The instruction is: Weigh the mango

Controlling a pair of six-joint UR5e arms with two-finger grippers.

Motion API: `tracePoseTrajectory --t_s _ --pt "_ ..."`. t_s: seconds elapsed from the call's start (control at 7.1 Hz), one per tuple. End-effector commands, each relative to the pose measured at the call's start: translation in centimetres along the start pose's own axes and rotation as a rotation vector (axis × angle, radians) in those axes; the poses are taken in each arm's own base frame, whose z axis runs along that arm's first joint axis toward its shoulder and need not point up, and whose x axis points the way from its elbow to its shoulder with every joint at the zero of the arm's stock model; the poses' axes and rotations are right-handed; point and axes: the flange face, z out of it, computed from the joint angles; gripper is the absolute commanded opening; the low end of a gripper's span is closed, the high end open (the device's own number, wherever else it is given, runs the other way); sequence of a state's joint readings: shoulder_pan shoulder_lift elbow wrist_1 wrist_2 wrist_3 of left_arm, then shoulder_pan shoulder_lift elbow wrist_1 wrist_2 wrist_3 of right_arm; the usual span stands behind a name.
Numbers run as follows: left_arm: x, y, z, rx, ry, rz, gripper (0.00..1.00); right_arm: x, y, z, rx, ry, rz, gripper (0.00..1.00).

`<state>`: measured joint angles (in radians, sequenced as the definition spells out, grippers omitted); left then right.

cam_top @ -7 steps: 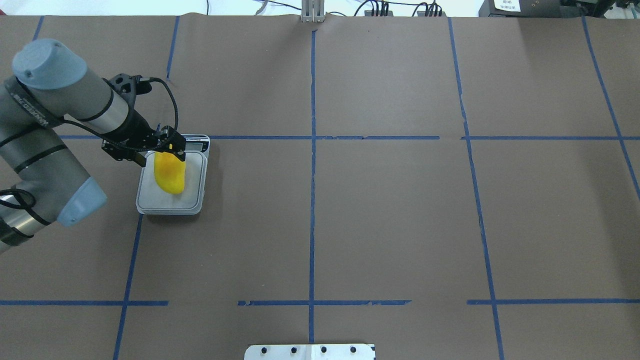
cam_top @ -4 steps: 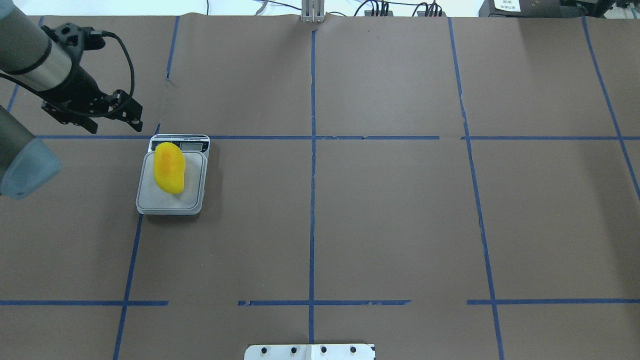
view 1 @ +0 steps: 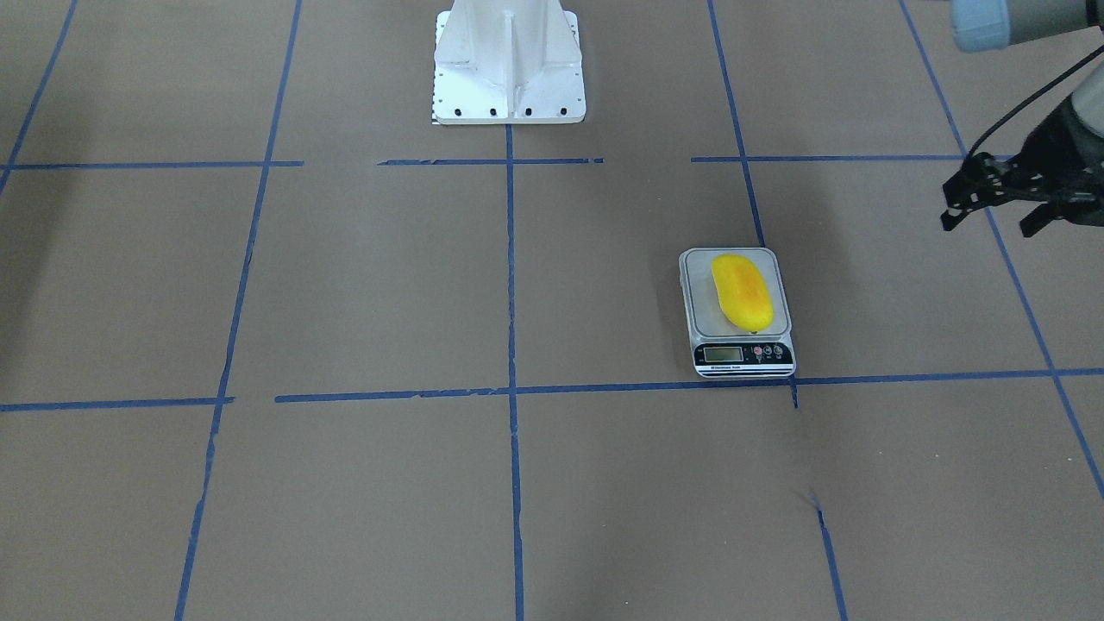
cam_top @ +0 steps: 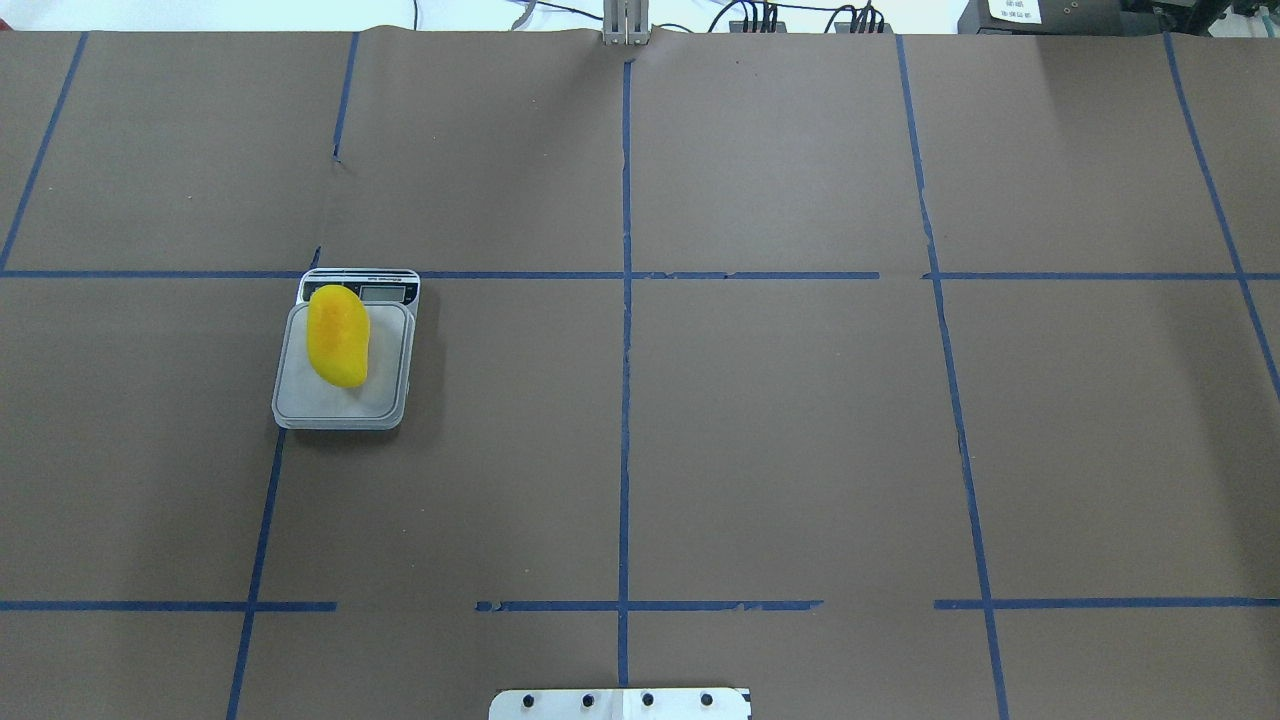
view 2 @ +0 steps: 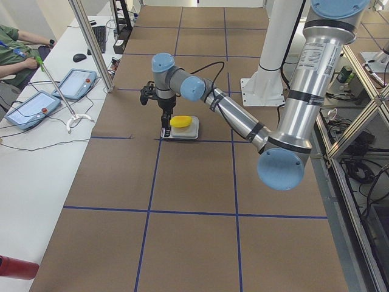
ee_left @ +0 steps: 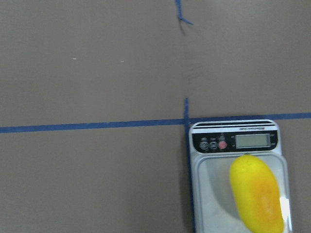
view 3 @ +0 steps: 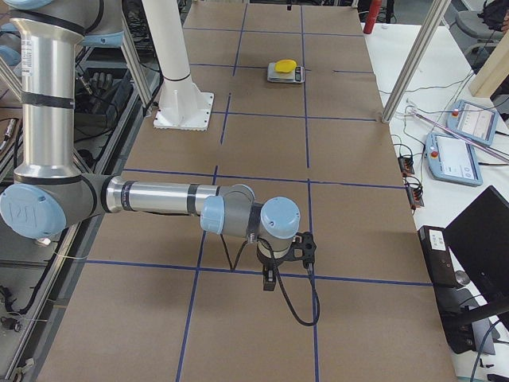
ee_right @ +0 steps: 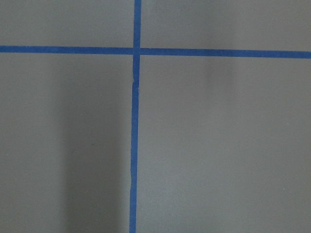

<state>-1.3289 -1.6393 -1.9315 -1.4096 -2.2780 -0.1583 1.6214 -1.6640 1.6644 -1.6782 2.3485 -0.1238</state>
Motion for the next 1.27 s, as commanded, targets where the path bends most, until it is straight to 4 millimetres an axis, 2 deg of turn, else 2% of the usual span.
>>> tracePoseTrajectory --t_s 0.0,0.14,0.28,0.42,1.13 --pt "-13.2 2.1 1.6 -0.026 -0.030 0.015 1.00 0.0 0.0 0.0 0.000 0.000 0.000 1.00" --pt "-17.1 2.8 2.9 -0.020 -0.031 -0.014 1.00 0.0 -0.1 -0.1 0.002 0.000 -0.002 1.00" --pt "-20.6 4.0 5.2 -0.056 0.011 -0.067 1.00 0.0 -0.1 0.0 0.001 0.000 -0.001 1.00" --pt "-20.7 4.3 5.6 -0.061 0.053 -0.083 1.00 0.0 0.0 0.0 0.000 0.000 0.000 1.00" --pt "-20.8 4.5 5.7 -0.070 0.055 -0.098 1.00 0.0 0.0 0.0 0.000 0.000 0.000 1.00"
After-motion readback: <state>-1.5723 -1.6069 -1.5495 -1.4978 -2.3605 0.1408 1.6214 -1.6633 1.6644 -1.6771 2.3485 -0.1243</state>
